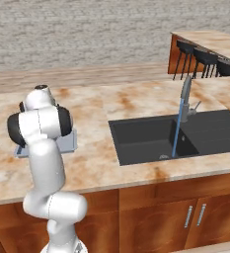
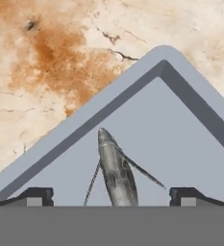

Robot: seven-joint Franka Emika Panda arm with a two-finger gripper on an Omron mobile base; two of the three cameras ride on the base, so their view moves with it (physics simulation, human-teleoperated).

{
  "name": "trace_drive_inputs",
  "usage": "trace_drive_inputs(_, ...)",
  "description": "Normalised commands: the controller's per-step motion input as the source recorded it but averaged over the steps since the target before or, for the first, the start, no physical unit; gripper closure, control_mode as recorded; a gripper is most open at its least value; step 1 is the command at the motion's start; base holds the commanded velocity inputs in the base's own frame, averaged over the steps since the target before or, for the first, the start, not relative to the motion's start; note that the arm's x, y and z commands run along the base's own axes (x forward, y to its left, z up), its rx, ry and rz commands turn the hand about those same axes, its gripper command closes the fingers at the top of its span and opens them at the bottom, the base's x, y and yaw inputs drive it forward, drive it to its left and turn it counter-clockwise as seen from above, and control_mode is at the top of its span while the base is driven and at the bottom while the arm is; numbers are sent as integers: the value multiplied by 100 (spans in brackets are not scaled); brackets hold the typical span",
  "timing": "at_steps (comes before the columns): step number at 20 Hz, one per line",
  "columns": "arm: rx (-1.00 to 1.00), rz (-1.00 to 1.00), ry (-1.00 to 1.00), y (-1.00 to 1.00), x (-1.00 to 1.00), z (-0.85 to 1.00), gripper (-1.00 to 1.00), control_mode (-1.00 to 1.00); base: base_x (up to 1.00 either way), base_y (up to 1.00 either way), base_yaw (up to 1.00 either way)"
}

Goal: Take the fish out of the fridge, briefly rinse it in the sink, and place it on the tray next to the sink.

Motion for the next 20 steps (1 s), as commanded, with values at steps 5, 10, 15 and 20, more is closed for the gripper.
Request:
trace_drive_inputs(5, 18, 0, -18, -95, -100, 53, -100, -100, 0, 0, 0)
trace_drive_inputs(10, 10, 0, -16, -100, -100, -34, -100, -100, 0, 0, 0)
trace_drive_inputs(15, 1, 3, -40, -100, -100, 13, -100, -100, 0, 0, 0)
trace_drive_inputs(20, 7, 6, -51, -98, -100, 91, -100, -100, 0, 0, 0)
